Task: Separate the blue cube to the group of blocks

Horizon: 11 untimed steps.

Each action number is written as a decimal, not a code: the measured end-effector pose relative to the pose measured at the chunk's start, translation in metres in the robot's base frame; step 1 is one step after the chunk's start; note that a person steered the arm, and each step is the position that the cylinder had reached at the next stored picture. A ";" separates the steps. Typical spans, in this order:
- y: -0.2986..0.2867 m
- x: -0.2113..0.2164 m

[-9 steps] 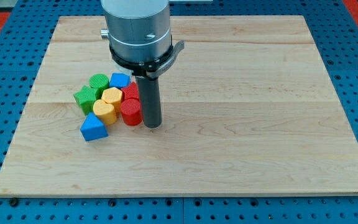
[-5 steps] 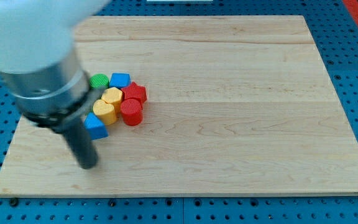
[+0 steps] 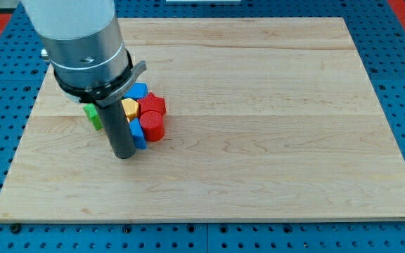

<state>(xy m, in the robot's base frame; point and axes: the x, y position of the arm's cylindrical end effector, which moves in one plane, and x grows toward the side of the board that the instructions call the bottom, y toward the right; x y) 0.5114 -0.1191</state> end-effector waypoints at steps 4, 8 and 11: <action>0.009 -0.134; 0.067 -0.246; 0.027 -0.236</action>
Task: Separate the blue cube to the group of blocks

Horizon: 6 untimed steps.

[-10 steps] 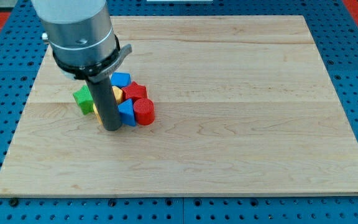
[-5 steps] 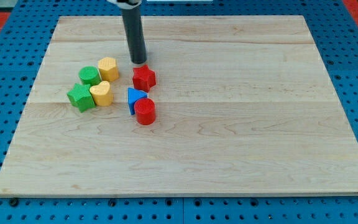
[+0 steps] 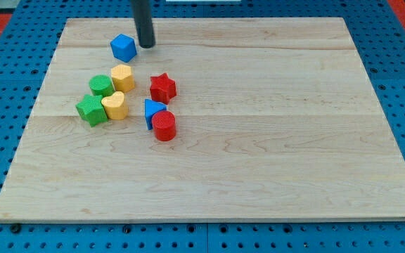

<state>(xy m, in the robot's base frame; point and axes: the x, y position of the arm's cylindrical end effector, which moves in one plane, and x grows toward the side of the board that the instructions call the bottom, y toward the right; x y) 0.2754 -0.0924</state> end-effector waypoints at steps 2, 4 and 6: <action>-0.089 0.015; -0.129 0.000; -0.130 0.003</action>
